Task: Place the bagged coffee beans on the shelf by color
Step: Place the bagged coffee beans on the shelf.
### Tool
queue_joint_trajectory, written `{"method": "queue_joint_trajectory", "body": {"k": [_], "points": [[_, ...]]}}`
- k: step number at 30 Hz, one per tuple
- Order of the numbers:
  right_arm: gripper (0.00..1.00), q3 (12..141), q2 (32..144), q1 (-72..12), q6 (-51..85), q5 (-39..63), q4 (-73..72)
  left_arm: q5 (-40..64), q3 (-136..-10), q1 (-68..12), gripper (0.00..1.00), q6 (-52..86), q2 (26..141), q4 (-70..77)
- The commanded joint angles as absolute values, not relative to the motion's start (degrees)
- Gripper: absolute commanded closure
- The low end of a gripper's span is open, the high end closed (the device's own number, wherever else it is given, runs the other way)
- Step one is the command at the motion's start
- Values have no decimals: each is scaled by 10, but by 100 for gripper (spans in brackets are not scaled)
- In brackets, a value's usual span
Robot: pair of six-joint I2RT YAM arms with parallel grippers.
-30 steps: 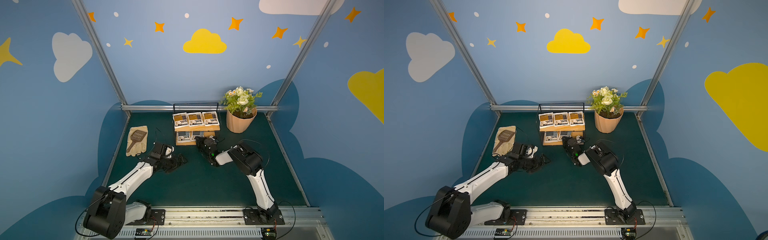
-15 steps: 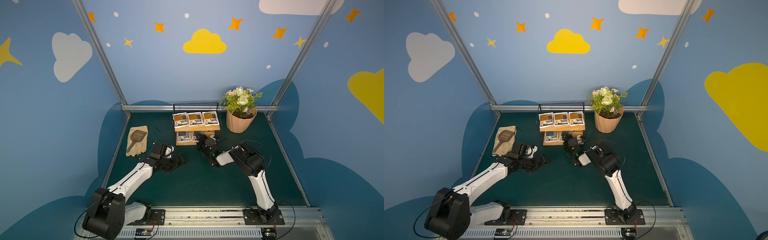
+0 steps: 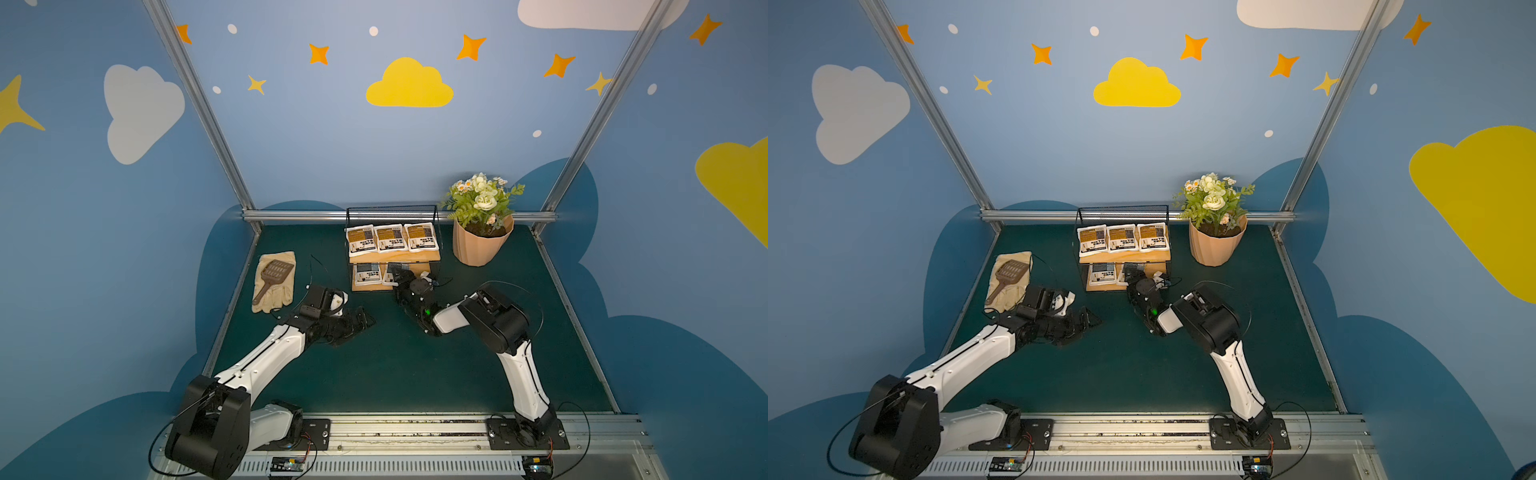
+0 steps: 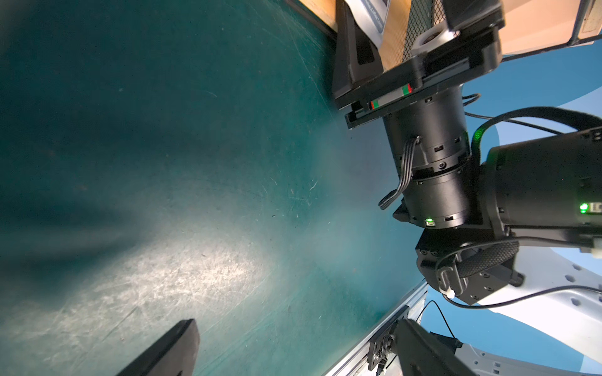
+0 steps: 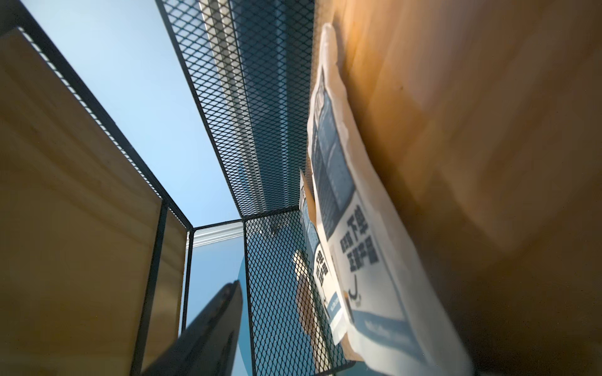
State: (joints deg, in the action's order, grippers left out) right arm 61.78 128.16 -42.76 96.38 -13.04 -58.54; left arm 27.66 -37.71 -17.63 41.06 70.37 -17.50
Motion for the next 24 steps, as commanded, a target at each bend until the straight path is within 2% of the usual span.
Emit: {"method": "queue_joint_trajectory", "body": {"k": [1, 6, 13, 18, 24], "points": [[28, 615, 1251, -416, 962, -179, -480, 286, -373, -174, 0, 413, 694, -176], [22, 603, 1215, -426, 972, -204, -408, 285, -369, -174, 0, 415, 685, -177], [19, 592, 1197, -430, 973, -205, -362, 285, -365, -173, 0, 416, 677, -177], [17, 588, 1192, -432, 973, -189, -351, 285, -361, -174, 0, 417, 675, -176], [16, 606, 1158, -435, 965, -161, -247, 284, -357, -173, 0, 418, 672, -173]]}}
